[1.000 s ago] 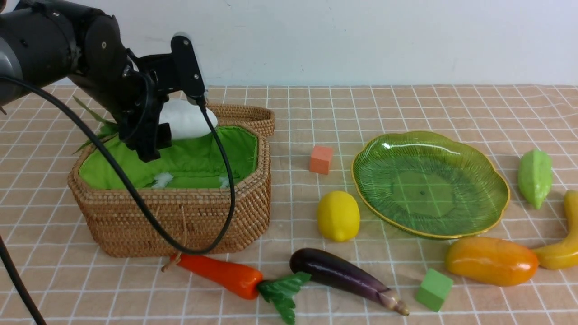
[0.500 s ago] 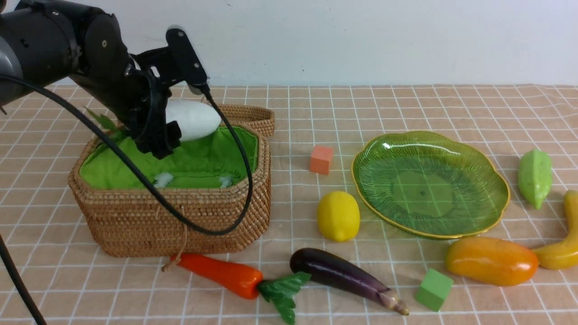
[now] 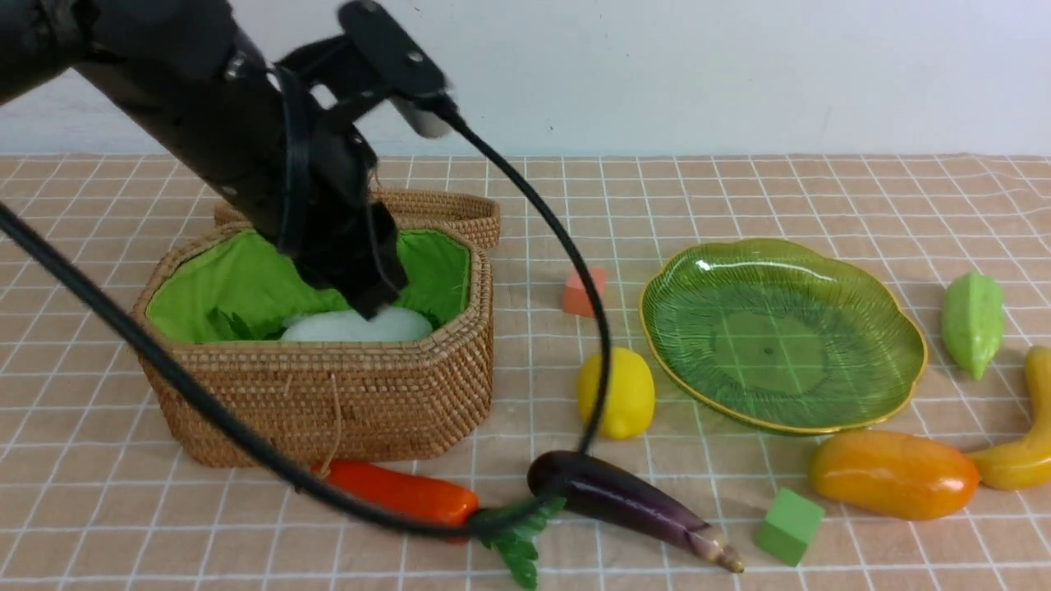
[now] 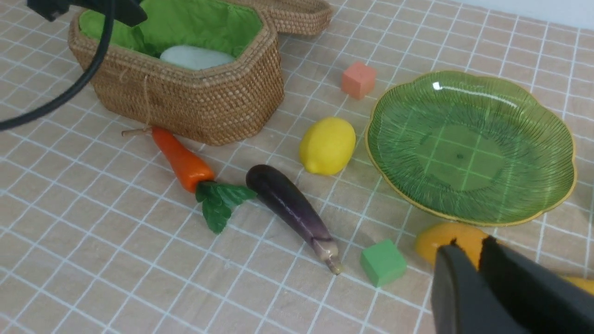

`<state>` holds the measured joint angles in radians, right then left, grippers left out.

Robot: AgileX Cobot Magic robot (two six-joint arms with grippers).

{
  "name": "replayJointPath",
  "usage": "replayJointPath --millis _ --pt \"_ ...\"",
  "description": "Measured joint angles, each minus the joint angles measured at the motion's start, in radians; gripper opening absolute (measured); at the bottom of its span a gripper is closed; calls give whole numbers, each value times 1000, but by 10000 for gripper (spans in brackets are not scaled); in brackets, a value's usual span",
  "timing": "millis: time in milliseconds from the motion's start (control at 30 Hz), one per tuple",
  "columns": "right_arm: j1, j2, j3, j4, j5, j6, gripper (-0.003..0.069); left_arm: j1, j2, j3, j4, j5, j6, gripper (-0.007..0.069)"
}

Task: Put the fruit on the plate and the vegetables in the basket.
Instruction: Use the left arm to grab a carrot and put it into the left basket

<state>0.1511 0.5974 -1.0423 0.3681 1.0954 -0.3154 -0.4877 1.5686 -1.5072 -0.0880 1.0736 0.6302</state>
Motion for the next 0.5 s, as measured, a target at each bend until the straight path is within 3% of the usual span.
replayJointPath --millis 67,167,233,433,467,500 --pt "0 -29 0 1 46 0 87 -83 -2 55 24 43 15 31" --pt "0 -69 0 1 77 0 87 -155 0 143 41 56 35 22" --pt "0 -133 0 1 92 0 87 -207 5 262 47 -8 87 88" --pt "0 -201 0 1 72 0 87 -218 35 407 68 -220 186 335" --pt "0 -206 0 2 67 0 87 -218 57 420 99 -271 199 426" --pt "0 -206 0 3 67 0 87 -218 60 421 99 -283 201 435"
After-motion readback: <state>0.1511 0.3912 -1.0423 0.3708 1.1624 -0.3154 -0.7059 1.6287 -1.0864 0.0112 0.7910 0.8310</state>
